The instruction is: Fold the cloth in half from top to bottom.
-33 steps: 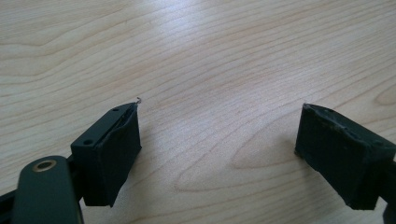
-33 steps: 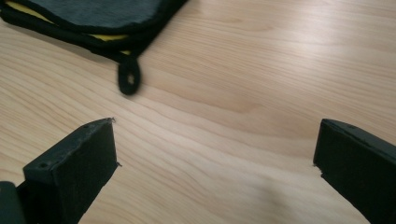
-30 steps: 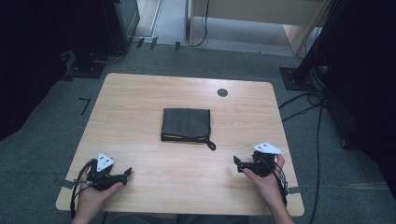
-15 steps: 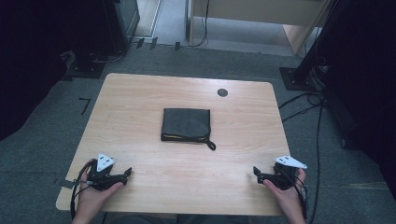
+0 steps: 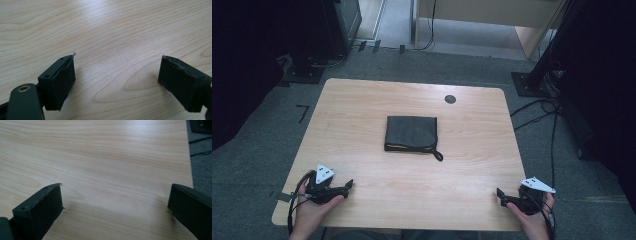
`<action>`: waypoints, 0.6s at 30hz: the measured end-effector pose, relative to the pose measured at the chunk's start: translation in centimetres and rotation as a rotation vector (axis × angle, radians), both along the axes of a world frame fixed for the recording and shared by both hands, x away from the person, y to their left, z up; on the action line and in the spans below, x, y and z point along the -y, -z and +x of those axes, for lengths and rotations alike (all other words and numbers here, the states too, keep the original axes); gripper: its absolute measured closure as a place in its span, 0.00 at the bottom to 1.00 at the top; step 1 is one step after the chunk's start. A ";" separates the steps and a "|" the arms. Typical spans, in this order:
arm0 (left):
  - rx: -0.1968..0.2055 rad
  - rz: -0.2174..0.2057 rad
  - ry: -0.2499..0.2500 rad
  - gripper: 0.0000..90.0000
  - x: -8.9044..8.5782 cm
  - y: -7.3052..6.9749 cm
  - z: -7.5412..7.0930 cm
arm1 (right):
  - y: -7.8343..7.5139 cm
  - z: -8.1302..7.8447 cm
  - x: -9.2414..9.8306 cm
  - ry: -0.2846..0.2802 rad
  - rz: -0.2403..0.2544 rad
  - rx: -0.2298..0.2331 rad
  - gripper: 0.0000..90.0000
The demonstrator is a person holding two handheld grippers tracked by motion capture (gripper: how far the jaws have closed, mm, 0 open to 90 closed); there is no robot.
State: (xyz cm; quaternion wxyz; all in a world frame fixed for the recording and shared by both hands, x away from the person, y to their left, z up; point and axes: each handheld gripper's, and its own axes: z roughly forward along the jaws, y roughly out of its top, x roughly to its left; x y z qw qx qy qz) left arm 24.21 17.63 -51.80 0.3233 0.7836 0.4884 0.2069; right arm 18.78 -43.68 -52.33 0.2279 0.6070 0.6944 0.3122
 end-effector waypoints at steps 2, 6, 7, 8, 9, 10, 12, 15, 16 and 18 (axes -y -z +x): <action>0.000 0.000 0.000 0.15 0.0 0.0 0.0 | 0.1 -0.2 0.1 0.010 0.002 0.002 0.00; 0.000 0.000 0.000 0.15 0.0 0.0 0.0 | 0.3 0.0 -0.3 0.011 -0.041 0.003 0.00; 0.000 0.001 0.001 0.15 0.0 0.0 0.0 | 0.3 0.0 -0.4 0.006 -0.037 0.002 0.00; 0.000 0.000 0.001 0.15 0.0 0.0 0.0 | 0.3 0.1 -0.4 0.005 -0.036 0.001 0.00; 0.000 0.000 0.002 0.15 0.0 0.0 0.0 | 0.3 0.1 -0.3 0.003 -0.036 0.002 0.00; -0.001 0.000 0.004 0.15 0.0 0.0 0.0 | 0.3 0.1 -0.3 0.001 -0.036 0.003 0.00; 0.000 0.002 0.007 0.15 0.0 0.0 0.1 | 0.3 0.1 -0.3 -0.006 -0.035 0.002 0.00; 0.000 0.003 0.008 0.15 0.0 0.0 0.1 | 0.3 0.1 -0.2 -0.008 -0.034 0.001 0.00; 0.000 0.003 0.008 0.15 0.0 0.0 0.1 | 0.3 0.1 -0.2 -0.008 -0.035 0.001 0.00; 0.000 0.003 0.008 0.15 0.0 0.0 0.1 | 0.3 0.1 -0.2 -0.009 -0.037 0.003 0.00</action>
